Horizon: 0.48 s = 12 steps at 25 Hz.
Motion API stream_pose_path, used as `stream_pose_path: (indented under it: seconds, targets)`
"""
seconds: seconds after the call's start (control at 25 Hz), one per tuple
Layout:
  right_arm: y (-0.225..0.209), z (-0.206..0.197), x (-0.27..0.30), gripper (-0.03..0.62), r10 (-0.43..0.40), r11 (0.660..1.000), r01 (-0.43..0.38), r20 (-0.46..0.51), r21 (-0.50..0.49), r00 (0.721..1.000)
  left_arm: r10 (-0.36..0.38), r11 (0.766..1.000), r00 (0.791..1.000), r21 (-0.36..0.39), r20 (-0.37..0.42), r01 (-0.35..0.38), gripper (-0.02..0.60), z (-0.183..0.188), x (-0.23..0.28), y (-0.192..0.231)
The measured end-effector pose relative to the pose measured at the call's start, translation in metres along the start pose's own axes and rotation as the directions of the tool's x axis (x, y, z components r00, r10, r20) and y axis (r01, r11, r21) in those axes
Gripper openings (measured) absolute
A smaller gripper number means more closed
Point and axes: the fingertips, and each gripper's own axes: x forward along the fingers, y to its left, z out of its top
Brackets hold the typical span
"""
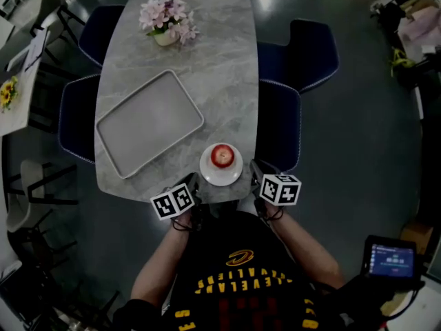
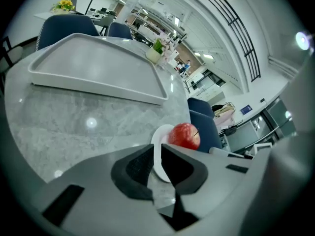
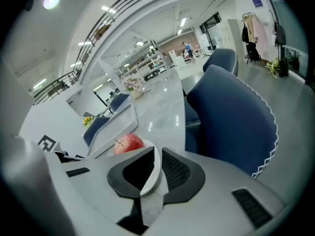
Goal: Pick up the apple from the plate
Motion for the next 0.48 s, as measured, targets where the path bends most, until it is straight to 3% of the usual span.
stream_pose_path:
  seconds: [0.16, 0.32, 0.36, 0.4, 0.48]
  targets:
    - [0.033, 0.030, -0.025, 0.052, 0.143, 0.988, -0.137, 0.087, -0.064, 0.986, -0.086, 0.996, 0.994, -0.013, 0.070, 0.087, 0.046, 0.015, -0.028, -0.024]
    - [0.066, 0.061, -0.052, 0.051, 0.246, 0.963, -0.222, 0.163, -0.151, 0.956, -0.150, 0.988, 0.979, 0.070, 0.141, 0.141, 0.045, 0.037, -0.058, -0.056]
    - [0.073, 0.068, -0.056, 0.051, 0.270, 0.957, -0.243, 0.181, -0.161, 0.946, -0.167, 0.984, 0.974, 0.087, 0.154, 0.155, 0.010, 0.042, -0.063, -0.063]
    - [0.080, 0.075, -0.061, 0.011, 0.294, 0.950, -0.263, 0.199, -0.168, 0.935, -0.188, 0.980, 0.968, 0.100, 0.165, 0.173, 0.000, 0.045, -0.068, -0.071]
    - [0.094, 0.084, -0.078, 0.005, 0.338, 0.936, -0.302, 0.230, -0.179, 0.913, -0.233, 0.969, 0.954, 0.130, 0.186, 0.211, 0.000, 0.046, -0.082, -0.093]
